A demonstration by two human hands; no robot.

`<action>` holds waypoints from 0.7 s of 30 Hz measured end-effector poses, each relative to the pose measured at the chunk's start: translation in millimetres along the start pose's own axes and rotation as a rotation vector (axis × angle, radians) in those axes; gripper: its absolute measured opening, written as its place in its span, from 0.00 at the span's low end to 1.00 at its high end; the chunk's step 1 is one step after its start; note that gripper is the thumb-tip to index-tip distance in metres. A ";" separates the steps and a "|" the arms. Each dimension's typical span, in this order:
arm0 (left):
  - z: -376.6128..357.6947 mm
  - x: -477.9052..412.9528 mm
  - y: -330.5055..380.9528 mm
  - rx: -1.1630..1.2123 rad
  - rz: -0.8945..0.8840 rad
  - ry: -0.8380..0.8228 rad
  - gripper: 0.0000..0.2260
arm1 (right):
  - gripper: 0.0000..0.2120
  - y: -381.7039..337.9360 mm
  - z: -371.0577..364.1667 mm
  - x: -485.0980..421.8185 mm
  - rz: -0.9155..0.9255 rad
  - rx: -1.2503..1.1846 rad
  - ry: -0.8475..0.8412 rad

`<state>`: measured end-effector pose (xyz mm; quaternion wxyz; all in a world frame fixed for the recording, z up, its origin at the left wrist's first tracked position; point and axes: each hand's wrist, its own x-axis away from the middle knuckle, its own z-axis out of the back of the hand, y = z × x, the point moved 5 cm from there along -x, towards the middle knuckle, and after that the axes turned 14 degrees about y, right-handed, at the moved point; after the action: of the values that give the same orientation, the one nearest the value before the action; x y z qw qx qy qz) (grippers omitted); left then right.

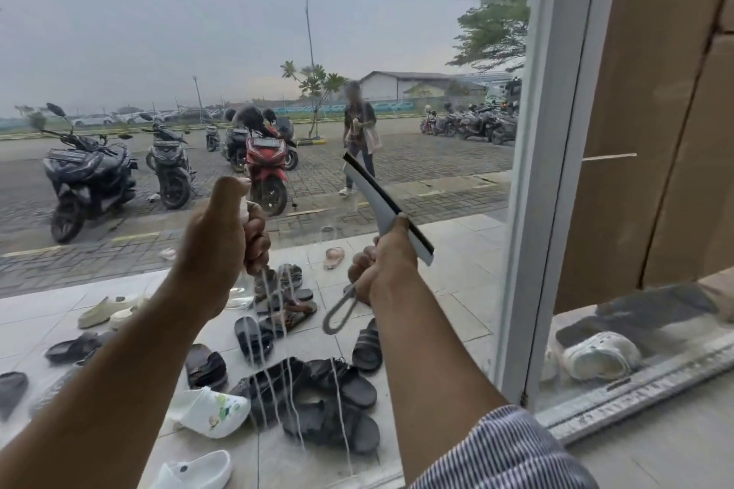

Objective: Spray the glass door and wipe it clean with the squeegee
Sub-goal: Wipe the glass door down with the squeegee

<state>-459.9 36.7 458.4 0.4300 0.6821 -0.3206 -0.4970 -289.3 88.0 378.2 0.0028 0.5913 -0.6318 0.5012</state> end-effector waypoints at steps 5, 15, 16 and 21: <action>54.7 -6.8 3.0 -0.022 0.022 0.064 0.17 | 0.32 60.4 -36.4 32.2 -0.171 -0.082 -0.087; 151.8 -3.4 15.3 0.002 0.018 0.259 0.17 | 0.35 203.6 -88.8 85.2 -0.103 0.055 -0.106; 162.2 -3.0 18.3 -0.004 0.003 0.273 0.17 | 0.36 212.2 -93.6 88.9 -0.092 0.063 -0.100; 191.1 6.3 18.1 -0.057 0.012 0.280 0.20 | 0.30 215.0 -97.7 82.6 -0.108 0.007 -0.158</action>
<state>-640.5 -27.6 446.2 0.4928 0.7305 -0.2474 -0.4030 -532.9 45.4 340.6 -0.0219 0.6622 -0.5955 0.4543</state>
